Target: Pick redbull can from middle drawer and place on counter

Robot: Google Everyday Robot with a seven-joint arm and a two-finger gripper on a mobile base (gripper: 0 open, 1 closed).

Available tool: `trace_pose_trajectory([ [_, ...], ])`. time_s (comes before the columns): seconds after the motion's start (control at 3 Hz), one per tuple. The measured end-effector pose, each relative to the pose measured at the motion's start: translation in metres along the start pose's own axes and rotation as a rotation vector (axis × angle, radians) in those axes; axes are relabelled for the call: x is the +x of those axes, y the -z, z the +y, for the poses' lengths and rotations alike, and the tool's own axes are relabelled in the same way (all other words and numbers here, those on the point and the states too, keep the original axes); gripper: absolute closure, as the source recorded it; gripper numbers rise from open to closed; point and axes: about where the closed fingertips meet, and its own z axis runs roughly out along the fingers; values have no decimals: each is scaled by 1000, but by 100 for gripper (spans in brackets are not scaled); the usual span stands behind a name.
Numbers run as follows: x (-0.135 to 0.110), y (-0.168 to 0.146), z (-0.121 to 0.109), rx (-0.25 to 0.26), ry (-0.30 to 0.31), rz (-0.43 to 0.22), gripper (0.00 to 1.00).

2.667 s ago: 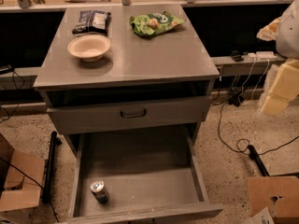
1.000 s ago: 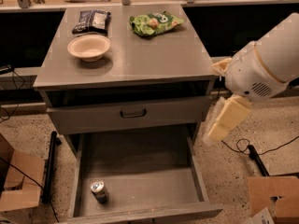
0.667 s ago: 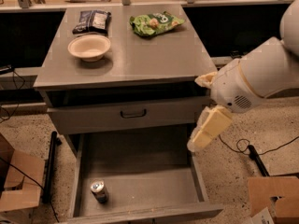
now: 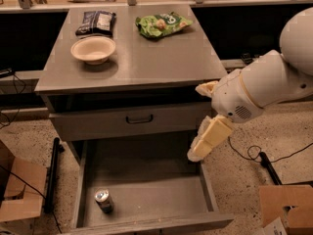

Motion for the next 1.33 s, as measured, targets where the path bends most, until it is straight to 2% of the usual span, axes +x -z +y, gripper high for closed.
trace_pose_trajectory([
  [0.33, 4, -18, 1, -31, -30, -28, 0],
  [0.67, 8, -57, -2, -35, -62, -55, 0],
  [1.0, 12, -112, -4, -52, -89, -105, 0],
  [1.33, 26, -181, -8, -88, -130, -181, 0],
])
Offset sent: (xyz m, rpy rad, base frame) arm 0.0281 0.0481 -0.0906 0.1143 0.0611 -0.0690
